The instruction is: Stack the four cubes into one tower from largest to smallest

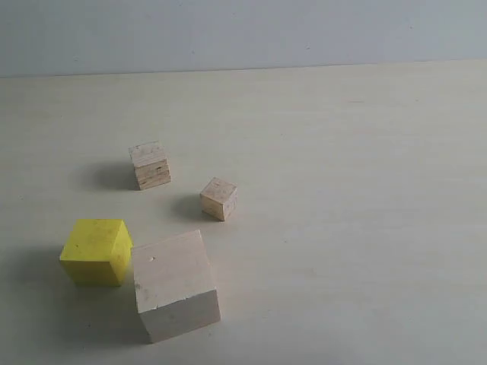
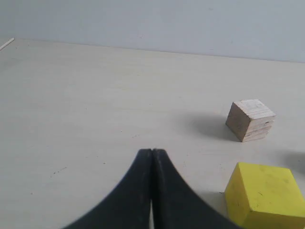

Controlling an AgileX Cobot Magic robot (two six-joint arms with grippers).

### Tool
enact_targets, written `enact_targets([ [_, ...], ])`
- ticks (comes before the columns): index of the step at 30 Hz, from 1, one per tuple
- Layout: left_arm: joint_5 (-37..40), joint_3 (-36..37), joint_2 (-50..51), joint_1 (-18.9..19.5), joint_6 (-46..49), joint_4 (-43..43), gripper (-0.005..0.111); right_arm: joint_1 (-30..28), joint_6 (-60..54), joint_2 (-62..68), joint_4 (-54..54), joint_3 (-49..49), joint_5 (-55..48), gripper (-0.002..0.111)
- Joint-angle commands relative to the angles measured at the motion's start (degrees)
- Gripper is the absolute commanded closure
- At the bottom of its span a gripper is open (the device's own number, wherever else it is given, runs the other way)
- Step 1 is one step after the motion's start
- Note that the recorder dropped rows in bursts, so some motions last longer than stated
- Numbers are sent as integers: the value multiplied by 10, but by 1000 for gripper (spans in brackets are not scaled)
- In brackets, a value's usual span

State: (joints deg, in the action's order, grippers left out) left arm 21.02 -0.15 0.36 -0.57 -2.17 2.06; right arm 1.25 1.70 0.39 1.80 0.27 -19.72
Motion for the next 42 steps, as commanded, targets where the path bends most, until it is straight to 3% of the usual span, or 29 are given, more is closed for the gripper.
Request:
enact_targets([
  [1, -6, 1, -4, 0, 3, 6, 107, 1, 0, -4, -3, -3, 3, 108],
  [30, -7, 1, -4, 0, 4, 4, 107, 1, -1, -4, -3, -3, 3, 108],
  [32, -40, 1, -4, 0, 4, 4, 107, 1, 0, -4, -3, -3, 16, 108],
  [35, -182, 1, -4, 0, 4, 4, 107, 1, 1, -4, -3, -3, 133, 108],
  [39, -295, 1, -4, 0, 6, 4, 107, 1, 0, -4, -3, -3, 279, 108],
  [42, -308, 1, -4, 0, 6, 4, 107, 1, 0, -4, 0, -3, 336, 108],
])
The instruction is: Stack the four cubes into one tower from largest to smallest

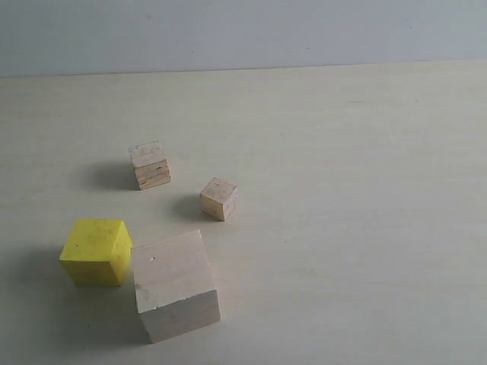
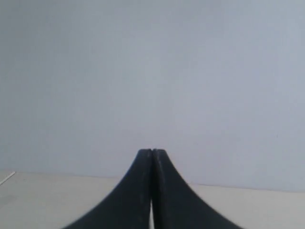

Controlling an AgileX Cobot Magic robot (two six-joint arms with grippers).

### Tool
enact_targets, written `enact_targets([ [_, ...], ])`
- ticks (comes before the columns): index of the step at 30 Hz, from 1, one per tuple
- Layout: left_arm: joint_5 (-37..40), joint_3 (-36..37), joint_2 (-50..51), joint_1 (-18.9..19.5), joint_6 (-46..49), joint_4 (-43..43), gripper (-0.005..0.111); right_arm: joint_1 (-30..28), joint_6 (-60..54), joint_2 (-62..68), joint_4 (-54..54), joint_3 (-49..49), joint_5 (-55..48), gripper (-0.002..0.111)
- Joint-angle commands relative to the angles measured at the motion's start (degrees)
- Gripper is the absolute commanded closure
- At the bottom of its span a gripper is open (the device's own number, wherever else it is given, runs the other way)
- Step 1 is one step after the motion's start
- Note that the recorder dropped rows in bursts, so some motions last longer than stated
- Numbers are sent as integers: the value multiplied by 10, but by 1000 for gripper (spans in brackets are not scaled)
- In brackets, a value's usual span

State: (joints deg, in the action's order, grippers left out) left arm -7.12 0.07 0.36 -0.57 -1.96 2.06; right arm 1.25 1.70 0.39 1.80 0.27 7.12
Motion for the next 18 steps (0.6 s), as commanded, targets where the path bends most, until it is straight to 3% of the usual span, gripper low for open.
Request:
enact_targets([
  [1, -27, -1, -4, 0, 4, 4, 107, 1, 0, -4, 1, -3, 76, 108],
  [18, -37, -1, -4, 0, -86, 4, 107, 1, 6, -4, 1, -3, 144, 108],
])
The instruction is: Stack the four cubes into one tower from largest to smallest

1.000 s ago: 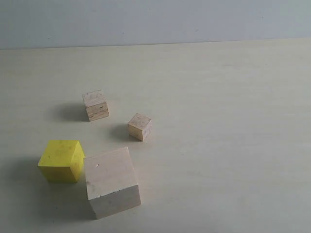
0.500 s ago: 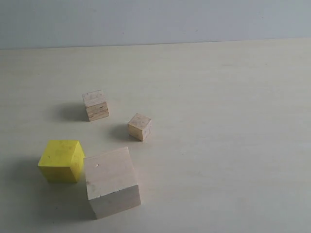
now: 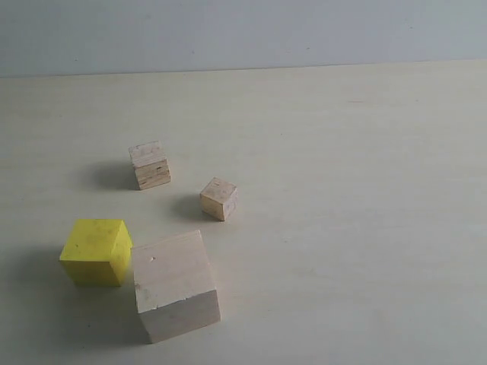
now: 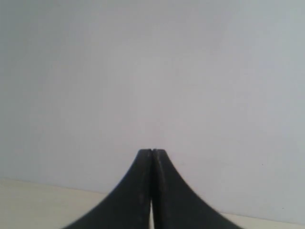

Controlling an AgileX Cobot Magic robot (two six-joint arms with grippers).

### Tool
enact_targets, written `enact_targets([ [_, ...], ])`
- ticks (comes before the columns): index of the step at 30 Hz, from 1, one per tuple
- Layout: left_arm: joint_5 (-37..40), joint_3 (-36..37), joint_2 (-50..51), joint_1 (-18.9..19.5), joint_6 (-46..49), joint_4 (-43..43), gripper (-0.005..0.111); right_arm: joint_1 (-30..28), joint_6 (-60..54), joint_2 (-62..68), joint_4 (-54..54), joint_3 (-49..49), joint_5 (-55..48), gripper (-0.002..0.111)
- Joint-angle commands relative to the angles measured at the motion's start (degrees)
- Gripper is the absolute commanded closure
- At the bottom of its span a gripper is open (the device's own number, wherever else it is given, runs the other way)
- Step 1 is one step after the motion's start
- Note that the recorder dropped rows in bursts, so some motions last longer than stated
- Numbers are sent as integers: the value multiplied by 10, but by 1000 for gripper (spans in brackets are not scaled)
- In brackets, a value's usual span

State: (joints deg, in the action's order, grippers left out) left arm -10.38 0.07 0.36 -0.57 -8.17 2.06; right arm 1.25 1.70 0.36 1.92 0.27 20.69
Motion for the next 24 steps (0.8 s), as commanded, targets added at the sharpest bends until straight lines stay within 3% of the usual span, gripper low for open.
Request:
enact_targets([
  [1, 0, -1, -4, -1, -28, 4, 107, 1, 15, -4, 0, -3, 9, 108],
  [8, 56, -57, 10, -29, -28, 4, 107, 18, 49, -4, 0, -3, 7, 108],
  [11, 62, -85, 45, -47, -28, 4, 107, 40, 61, -4, 0, -3, 6, 108],
  [17, 148, -152, 143, -82, -4, 3, 107, 73, 64, -4, 0, 14, -4, 108],
  [24, 212, -208, 258, -123, 27, 3, 107, 81, 88, 25, 0, 76, -115, 108],
])
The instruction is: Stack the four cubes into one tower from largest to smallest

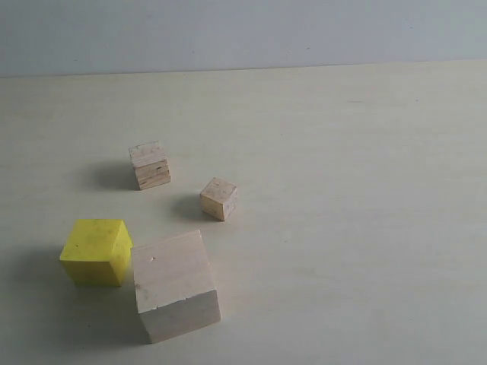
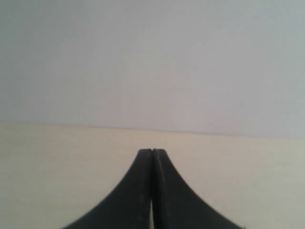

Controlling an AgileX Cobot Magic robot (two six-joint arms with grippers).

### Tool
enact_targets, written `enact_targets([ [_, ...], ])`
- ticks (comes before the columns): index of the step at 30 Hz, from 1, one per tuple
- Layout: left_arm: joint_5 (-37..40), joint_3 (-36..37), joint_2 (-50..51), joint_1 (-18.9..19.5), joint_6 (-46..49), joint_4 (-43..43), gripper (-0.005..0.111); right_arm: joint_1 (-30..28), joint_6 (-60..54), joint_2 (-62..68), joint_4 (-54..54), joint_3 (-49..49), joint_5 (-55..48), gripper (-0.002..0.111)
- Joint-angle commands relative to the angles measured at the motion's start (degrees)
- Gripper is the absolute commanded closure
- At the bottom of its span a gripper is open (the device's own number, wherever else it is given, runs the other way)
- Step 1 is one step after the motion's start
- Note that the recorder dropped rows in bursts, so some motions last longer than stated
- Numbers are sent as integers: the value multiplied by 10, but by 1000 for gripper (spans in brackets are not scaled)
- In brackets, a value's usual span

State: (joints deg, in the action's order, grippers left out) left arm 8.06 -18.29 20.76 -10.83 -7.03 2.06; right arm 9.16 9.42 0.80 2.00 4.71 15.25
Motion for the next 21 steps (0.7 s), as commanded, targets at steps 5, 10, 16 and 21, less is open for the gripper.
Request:
enact_targets([
  [5, 33, -32, 124, -44, 37, 3, 107, 2, 25, 54, 8, 55, -82, 108],
  [10, 38, -32, 186, -63, 41, 3, 107, 2, 42, 99, 9, 66, -120, 108],
  [16, 37, -32, 247, -66, 56, 3, 107, 29, 42, 175, 9, 66, -149, 108],
  [21, 11, -32, 252, -66, 54, 3, 107, 51, 42, 236, 11, 66, -157, 108],
])
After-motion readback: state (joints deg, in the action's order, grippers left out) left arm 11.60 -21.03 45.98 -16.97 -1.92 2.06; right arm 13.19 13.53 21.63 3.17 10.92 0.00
